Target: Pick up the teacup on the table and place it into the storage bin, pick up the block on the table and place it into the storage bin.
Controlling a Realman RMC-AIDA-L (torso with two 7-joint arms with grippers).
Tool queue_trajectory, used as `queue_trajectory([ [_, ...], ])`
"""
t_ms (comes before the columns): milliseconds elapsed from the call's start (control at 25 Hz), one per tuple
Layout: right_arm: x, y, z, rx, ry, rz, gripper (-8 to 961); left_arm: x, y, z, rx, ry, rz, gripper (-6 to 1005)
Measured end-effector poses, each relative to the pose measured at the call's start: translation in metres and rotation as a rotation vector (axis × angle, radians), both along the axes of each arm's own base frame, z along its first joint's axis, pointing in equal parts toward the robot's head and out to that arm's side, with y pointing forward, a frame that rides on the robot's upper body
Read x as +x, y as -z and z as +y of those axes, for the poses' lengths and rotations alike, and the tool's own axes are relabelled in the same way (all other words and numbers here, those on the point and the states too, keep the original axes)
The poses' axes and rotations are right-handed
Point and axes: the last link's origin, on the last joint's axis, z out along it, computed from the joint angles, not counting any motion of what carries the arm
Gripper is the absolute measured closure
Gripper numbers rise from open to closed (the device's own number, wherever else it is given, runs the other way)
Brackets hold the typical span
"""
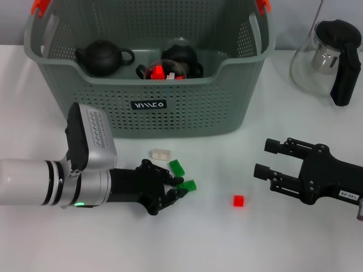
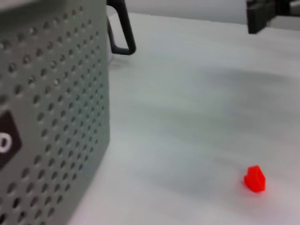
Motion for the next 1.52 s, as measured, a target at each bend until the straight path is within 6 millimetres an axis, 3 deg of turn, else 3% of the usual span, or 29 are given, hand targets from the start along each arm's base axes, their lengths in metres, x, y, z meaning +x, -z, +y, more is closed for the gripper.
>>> queue_trajectory([
  [200, 0.001, -0.001, 0.0, 0.0, 0.0, 0.0, 270, 0.005, -0.006, 0.001, -0.011, -0.006, -0.027, 800],
  [320, 0.001, -0.001, -0.001, -0.001, 0.002, 0.001, 270, 0.015, -0.022, -0.002, -0.057, 0.003, -0.098, 790],
  [440, 0.001, -0.001, -0.001, -0.002, 0.004, 0.001, 270, 0.03, -0.063, -0.006, -0.099, 0.038, -0.199, 780],
  [480, 0.001, -0.001, -0.001, -0.003, 0.004, 0.001, 270, 0.03, -0.063, -0.006, -0.099, 0.038, -0.199, 777],
  [520, 0.001, -0.001, -0.001, -0.003, 0.005, 0.0, 270, 0.034, -0.076, -0.007, -0.094, 0.054, -0.227, 774],
  [560, 0.001, -0.001, -0.001, -0.003, 0.005, 0.0, 269, 0.048, -0.116, -0.01, -0.049, 0.11, -0.314, 770],
  [640, 0.002, -0.001, -0.001, -0.004, 0.007, -0.002, 269, 0.061, -0.143, -0.006, 0.008, 0.141, -0.359, 764],
  [800, 0.001, 0.0, -0.001, -0.005, 0.007, -0.002, 269, 0.089, -0.173, 0.024, 0.084, 0.08, -0.353, 751],
  [920, 0.001, 0.0, -0.001, -0.005, 0.005, 0.0, 269, 0.104, -0.177, 0.055, 0.151, 0.018, -0.283, 741],
  [1080, 0.0, 0.0, -0.001, -0.004, 0.003, 0.0, 269, 0.115, -0.164, 0.092, 0.24, -0.057, -0.15, 728],
  [1160, 0.001, 0.0, -0.001, -0.003, 0.003, 0.001, 269, 0.116, -0.161, 0.096, 0.247, -0.061, -0.13, 721],
  [1280, 0.001, -0.001, 0.0, 0.0, 0.004, 0.002, 269, 0.118, -0.137, 0.116, 0.285, -0.099, -0.001, 711],
  [1520, 0.001, -0.002, 0.0, 0.003, 0.003, 0.001, 269, 0.116, -0.126, 0.124, 0.319, -0.169, 0.053, 691],
])
